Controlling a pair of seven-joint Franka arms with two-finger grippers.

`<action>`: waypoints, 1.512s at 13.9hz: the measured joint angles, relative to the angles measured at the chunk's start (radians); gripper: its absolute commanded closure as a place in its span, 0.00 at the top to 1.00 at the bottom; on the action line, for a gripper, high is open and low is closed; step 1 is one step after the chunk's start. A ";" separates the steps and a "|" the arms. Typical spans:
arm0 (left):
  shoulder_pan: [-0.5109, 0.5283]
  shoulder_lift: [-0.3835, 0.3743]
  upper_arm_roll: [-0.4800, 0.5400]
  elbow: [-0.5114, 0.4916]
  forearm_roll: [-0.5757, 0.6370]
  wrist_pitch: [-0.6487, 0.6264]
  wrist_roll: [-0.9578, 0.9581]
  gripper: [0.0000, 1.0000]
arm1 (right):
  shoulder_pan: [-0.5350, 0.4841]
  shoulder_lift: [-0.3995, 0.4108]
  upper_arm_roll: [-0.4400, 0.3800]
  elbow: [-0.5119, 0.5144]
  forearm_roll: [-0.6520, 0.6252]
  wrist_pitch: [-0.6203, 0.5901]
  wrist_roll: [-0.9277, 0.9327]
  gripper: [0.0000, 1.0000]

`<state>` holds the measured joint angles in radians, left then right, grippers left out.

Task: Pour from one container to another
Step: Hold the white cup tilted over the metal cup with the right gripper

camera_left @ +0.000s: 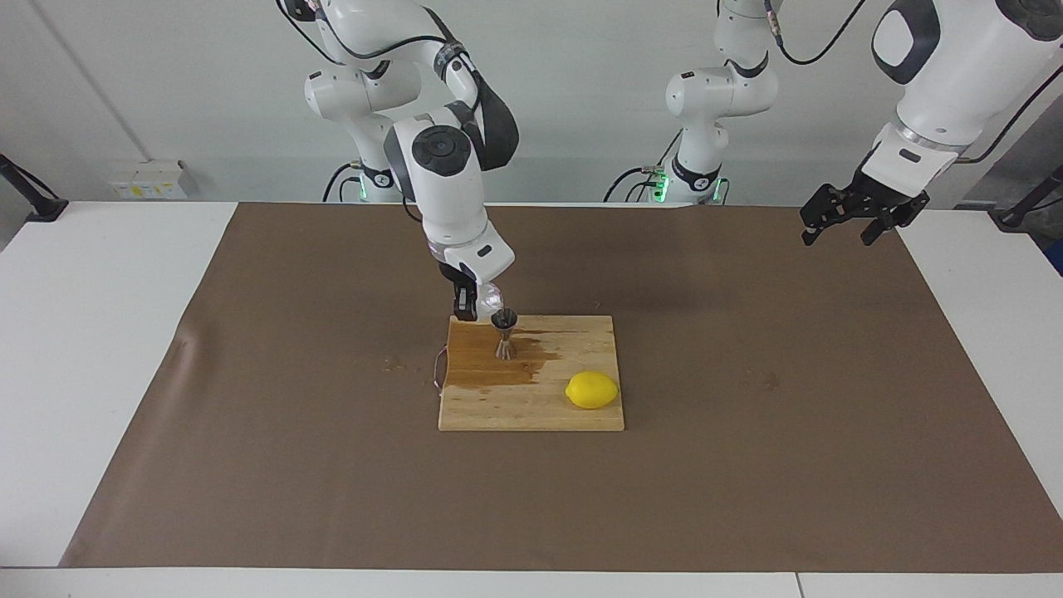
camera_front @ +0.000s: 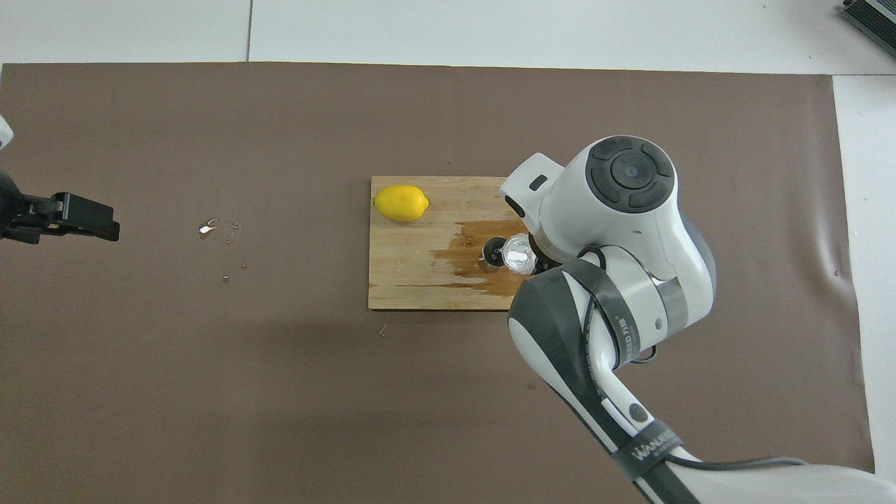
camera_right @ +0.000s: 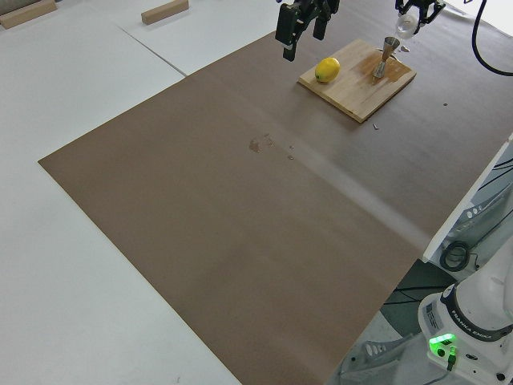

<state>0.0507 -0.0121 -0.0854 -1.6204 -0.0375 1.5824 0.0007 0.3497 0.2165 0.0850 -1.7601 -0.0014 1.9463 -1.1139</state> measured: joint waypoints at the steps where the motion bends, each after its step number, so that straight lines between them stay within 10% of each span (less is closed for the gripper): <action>1: 0.000 0.000 0.000 0.000 0.000 0.000 0.000 1.00 | 0.000 0.000 0.000 0.000 -0.008 0.000 0.000 0.47; 21: -0.017 -0.002 0.023 0.000 0.000 -0.001 0.000 1.00 | -0.003 -0.001 0.001 -0.001 -0.022 -0.001 -0.028 0.47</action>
<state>0.0333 -0.0139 -0.0627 -1.6204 -0.0374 1.5817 0.0007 0.3470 0.2155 0.0859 -1.7613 -0.0237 1.9456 -1.1418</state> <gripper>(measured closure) 0.000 0.502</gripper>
